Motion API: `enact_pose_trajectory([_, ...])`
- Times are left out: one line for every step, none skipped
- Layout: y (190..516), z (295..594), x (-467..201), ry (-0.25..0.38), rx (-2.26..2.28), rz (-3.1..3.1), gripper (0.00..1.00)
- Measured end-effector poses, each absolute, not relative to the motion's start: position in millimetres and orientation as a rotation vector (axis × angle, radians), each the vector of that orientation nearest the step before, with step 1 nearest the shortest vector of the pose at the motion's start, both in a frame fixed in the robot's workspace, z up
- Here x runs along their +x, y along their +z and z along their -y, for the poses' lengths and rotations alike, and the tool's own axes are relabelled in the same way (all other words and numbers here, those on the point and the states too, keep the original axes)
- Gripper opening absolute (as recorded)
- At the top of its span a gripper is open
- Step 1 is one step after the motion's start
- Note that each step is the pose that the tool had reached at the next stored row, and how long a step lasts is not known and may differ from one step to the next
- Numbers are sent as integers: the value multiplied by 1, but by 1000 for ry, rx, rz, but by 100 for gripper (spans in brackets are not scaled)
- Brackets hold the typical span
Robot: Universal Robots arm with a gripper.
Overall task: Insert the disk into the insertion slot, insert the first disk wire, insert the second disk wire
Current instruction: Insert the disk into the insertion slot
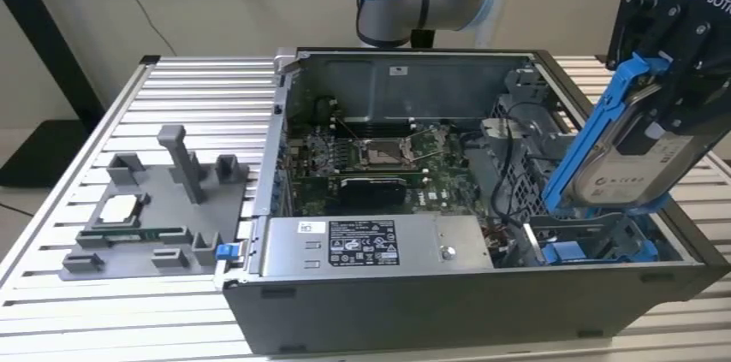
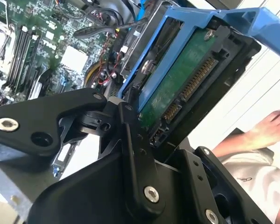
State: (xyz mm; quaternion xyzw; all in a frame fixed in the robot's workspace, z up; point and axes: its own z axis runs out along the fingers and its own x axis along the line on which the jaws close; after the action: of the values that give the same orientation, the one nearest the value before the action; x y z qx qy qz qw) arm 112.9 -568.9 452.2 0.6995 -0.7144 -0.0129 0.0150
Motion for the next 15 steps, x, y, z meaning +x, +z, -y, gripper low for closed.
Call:
enact_pose_trajectory([451, 569, 113, -40, 2177, 2223, 0])
enact_pose_trajectory([450, 569, 113, -40, 2177, 2223, 0])
enact_pose_trajectory([449, 569, 113, -40, 2177, 2223, 0])
enact_pose_trajectory([448, 569, 113, -40, 2177, 2223, 0])
enact_pose_trajectory([447, 569, 113, -40, 2177, 2223, 0])
enact_pose_trajectory([445, 569, 113, -40, 2177, 2223, 0])
enact_pose_trajectory([444, 569, 113, -40, 2177, 2223, 0])
enact_pose_trajectory([443, 569, 113, -40, 2177, 2223, 0])
enact_pose_trajectory([442, 569, 113, -40, 2177, 2223, 0])
enact_pose_trajectory([441, 569, 113, -40, 2177, 2223, 0])
enact_pose_trajectory([440, 569, 113, -40, 2177, 2223, 0])
enact_pose_trajectory([439, 569, 113, -40, 2177, 2223, 0])
enact_pose_trajectory([438, 569, 114, -40, 2177, 2223, 0])
enact_pose_trajectory([437, 569, 114, -40, 2177, 2223, 0])
enact_pose_trajectory([436, 569, 114, -40, 2177, 2223, 0])
